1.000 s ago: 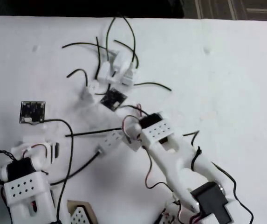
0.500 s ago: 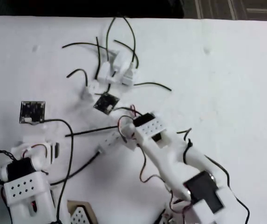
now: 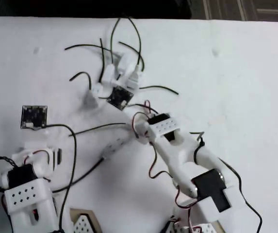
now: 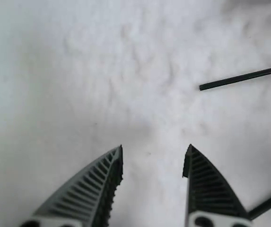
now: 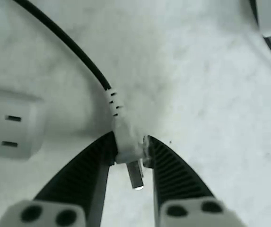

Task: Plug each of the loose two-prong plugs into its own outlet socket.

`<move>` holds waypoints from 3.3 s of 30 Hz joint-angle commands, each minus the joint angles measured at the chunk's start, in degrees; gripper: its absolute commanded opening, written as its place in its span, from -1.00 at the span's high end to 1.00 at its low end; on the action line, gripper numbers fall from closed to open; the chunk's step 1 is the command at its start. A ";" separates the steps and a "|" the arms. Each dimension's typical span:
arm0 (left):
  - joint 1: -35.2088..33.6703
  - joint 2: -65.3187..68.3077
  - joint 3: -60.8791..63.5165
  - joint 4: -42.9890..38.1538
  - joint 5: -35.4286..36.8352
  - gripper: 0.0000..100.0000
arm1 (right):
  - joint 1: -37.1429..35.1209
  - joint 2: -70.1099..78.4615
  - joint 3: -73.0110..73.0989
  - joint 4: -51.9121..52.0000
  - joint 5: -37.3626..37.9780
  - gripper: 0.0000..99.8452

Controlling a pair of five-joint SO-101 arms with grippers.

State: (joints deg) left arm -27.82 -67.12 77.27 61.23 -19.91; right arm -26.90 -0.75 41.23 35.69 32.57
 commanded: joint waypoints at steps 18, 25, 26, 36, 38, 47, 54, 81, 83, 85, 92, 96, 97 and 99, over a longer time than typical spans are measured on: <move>-0.22 -1.19 -0.09 -0.79 -0.88 0.57 | 4.00 4.70 -9.93 27.03 4.57 0.93; -0.22 -1.19 -0.09 -0.79 -0.88 0.57 | 2.42 5.32 -10.90 27.21 4.57 0.76; -0.22 -1.19 -0.09 -0.79 -0.88 0.57 | 1.98 5.41 -11.16 27.21 4.57 0.77; -0.22 -1.19 -0.09 -0.79 -0.88 0.57 | -0.66 5.67 -13.89 27.30 5.19 0.77; -0.22 -1.19 -0.09 -0.79 -0.88 0.57 | -0.66 5.67 -13.71 27.56 6.95 0.78; -0.22 -1.19 -0.09 -0.79 -0.88 0.57 | 0.22 5.67 -13.89 32.92 7.91 0.89; -0.22 -1.19 0.00 -0.79 -0.88 0.57 | 0.66 5.67 -13.63 34.86 7.91 0.85; -0.48 -7.08 -3.43 -0.26 4.13 0.58 | -2.33 -16.84 -19.08 47.96 0.35 0.97; -0.40 -11.03 -4.84 1.76 5.54 0.57 | -2.15 -22.29 -19.16 47.87 -2.29 0.97; -0.22 -16.13 -7.74 5.45 6.07 0.57 | -1.98 -27.03 -19.08 47.87 -5.63 0.97; -0.04 -34.42 -14.77 10.46 12.92 0.57 | -2.33 -40.31 -18.99 44.09 -22.33 0.97; 5.67 -37.32 -13.54 8.00 15.56 0.57 | -2.86 -46.02 -18.55 39.78 -29.54 0.97; 7.78 -37.05 -13.19 7.38 15.65 0.57 | -4.44 -47.34 -18.11 39.08 -30.68 0.97; 11.47 -36.35 -13.10 6.51 15.74 0.57 | -8.04 -50.24 -16.44 38.11 -32.62 0.97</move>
State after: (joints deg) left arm -20.97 -103.69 64.97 69.93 -4.88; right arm -30.95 -46.37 24.62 76.04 3.03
